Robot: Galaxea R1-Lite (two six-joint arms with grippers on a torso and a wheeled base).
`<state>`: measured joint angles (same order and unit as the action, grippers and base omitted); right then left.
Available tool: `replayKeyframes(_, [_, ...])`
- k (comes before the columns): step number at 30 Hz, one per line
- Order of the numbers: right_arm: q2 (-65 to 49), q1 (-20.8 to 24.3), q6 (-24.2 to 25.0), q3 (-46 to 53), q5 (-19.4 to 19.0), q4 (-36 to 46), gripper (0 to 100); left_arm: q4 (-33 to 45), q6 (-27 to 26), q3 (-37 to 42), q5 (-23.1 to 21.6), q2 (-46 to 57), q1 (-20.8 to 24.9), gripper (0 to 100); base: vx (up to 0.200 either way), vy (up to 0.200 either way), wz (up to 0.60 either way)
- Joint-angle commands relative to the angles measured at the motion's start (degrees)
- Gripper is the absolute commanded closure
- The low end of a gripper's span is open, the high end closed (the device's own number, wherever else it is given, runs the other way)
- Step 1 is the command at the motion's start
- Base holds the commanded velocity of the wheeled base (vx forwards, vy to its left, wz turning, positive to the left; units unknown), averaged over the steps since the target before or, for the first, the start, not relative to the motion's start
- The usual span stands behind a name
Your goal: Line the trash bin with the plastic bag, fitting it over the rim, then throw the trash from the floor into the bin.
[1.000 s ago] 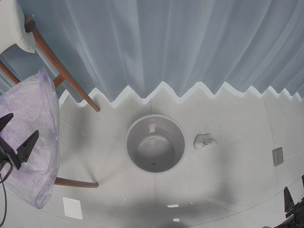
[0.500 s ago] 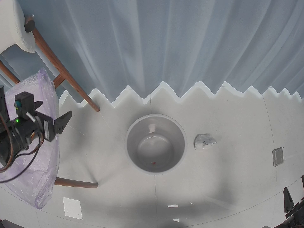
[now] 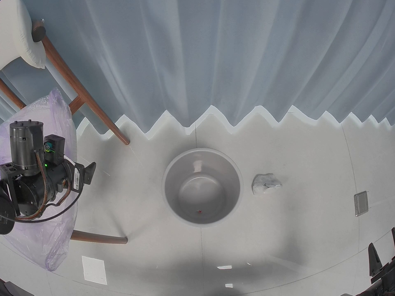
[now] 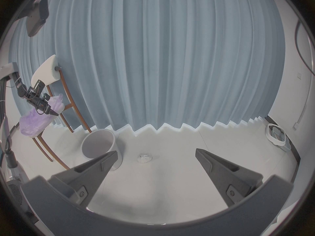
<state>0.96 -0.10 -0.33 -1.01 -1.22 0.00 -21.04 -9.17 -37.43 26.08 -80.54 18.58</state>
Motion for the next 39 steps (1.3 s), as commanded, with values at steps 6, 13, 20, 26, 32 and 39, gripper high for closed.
replayKeyframes(6, [-1.0,0.0,0.0,1.0,0.0,0.0,0,-0.2,-0.4,-0.7,-0.1,-3.4,-4.3,0,0.0,0.0,0.0])
replayKeyframes(13, [-1.0,0.0,0.0,1.0,0.0,0.0,0,-0.3,-0.6,-0.5,0.0,-3.2,-4.3,100,0.0,0.0,0.0])
replayKeyframes(20, [-1.0,0.0,0.0,1.0,0.0,-0.1,0,-0.4,-0.5,-0.5,-1.5,-0.8,-4.4,100,0.0,0.0,0.0])
replayKeyframes(26, [-1.0,0.0,0.0,1.0,0.0,-0.1,0,-0.4,0.1,-0.4,-7.6,4.4,-4.6,100,0.0,0.0,0.0])
replayKeyframes(32, [-1.0,0.0,0.0,1.0,0.0,-0.1,0,-0.3,3.5,0.7,-15.6,11.5,-4.2,100,0.0,0.0,0.0])
replayKeyframes(39, [-1.0,0.0,0.0,1.0,0.0,-0.1,0,-0.3,9.0,1.2,-23.4,14.4,-3.1,100,0.0,0.0,0.0])
